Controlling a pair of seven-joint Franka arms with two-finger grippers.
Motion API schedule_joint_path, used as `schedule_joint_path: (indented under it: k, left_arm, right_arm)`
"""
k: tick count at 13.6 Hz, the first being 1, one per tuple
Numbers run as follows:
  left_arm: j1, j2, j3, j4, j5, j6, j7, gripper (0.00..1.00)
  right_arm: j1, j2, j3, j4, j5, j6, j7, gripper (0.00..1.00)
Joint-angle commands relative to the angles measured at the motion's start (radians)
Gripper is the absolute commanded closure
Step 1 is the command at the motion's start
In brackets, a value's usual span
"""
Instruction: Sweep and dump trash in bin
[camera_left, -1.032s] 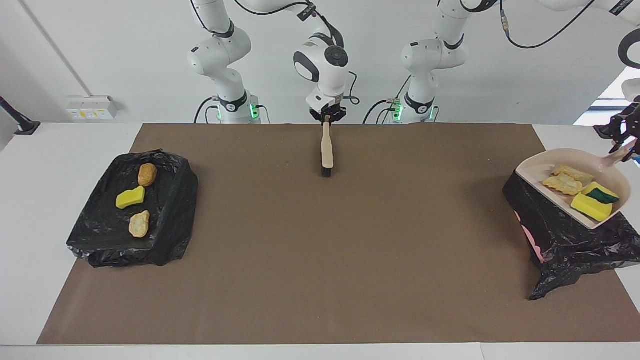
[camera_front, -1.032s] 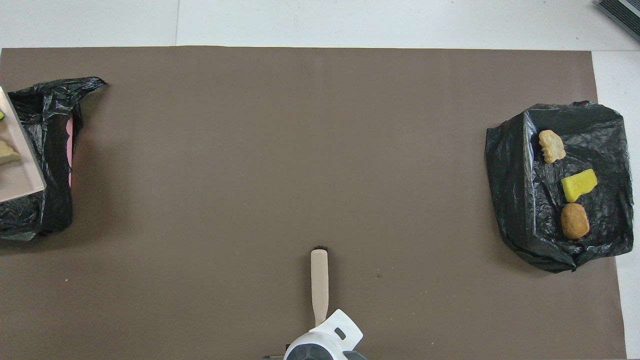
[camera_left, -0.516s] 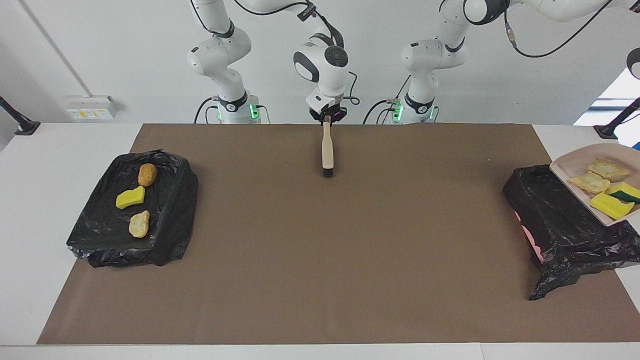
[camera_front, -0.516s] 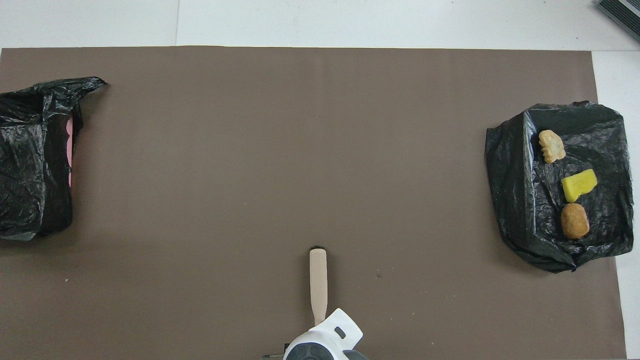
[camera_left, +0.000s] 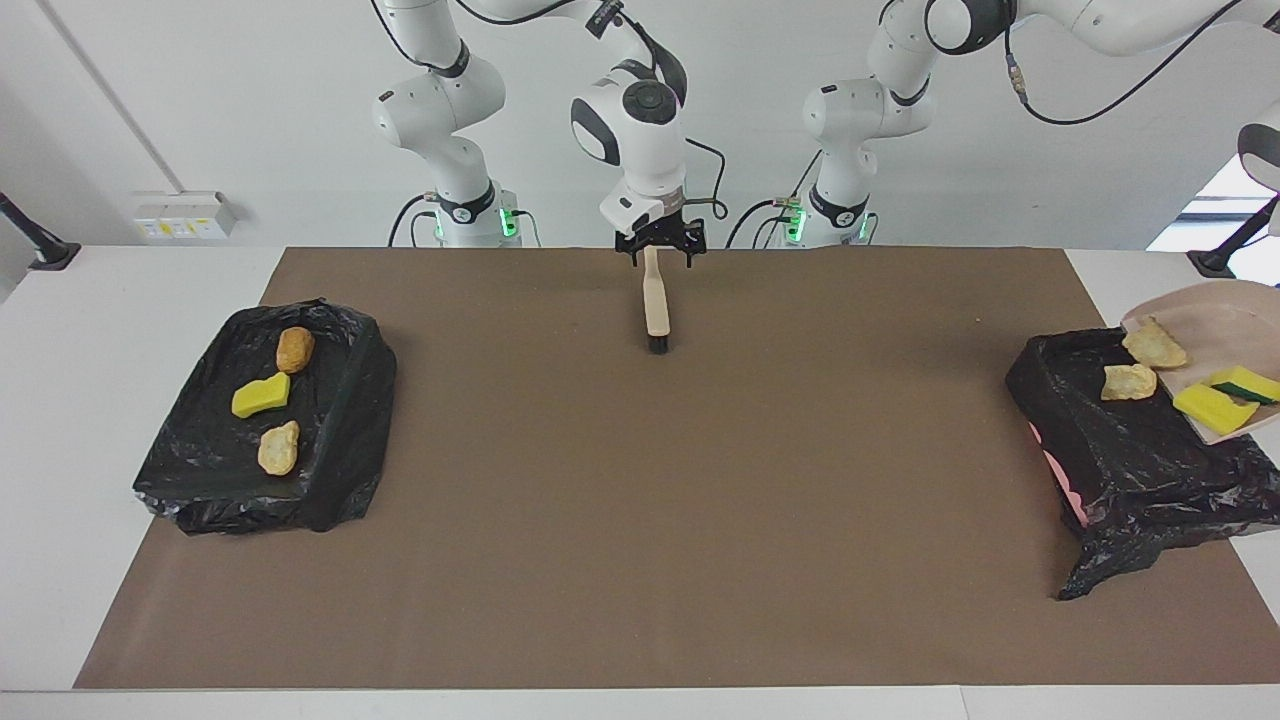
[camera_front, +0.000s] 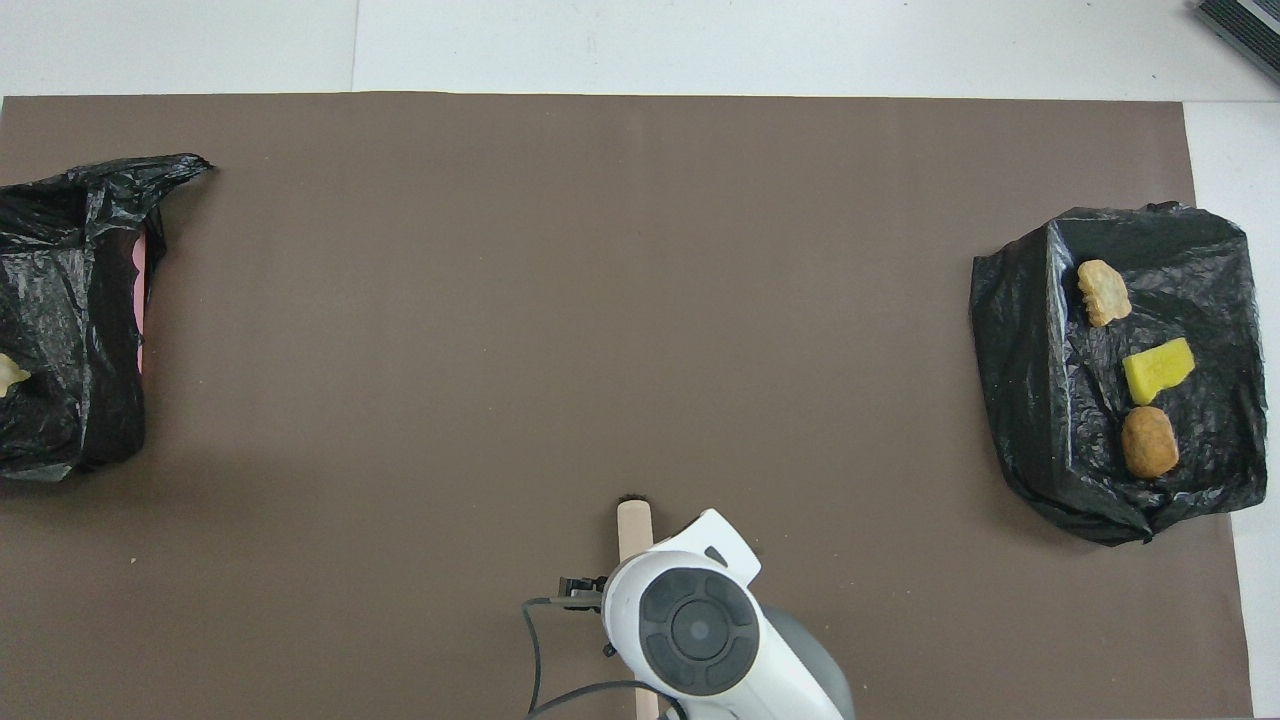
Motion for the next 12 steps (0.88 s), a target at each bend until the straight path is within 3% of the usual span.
schedule_joint_path:
  k: [1,4,10,12]
  left_arm:
    - [-0.025,-0.021,-0.009,-0.018,0.088,-0.042,-0.041,1.0]
    - [-0.038,-0.022,-0.061,-0.018,0.217,-0.101,-0.122,1.0]
    - [-0.042,-0.031,-0.132,-0.008,0.363,-0.152,-0.199,1.0]
    - [-0.039,-0.034,-0.141,0.015,0.355,-0.143,-0.194,1.0]
  right_arm:
    - [-0.103,0.0,0.003,0.058,-0.021,-0.045,-0.096,0.0]
    - [-0.226,0.002,0.004,0.136,-0.176,-0.14,-0.17,0.0]
    - [-0.413,0.0,0.003,0.359,-0.233,-0.357,-0.389,0.0]
    - [-0.45,-0.001,0.003,0.431,-0.233,-0.42,-0.425,0.0]
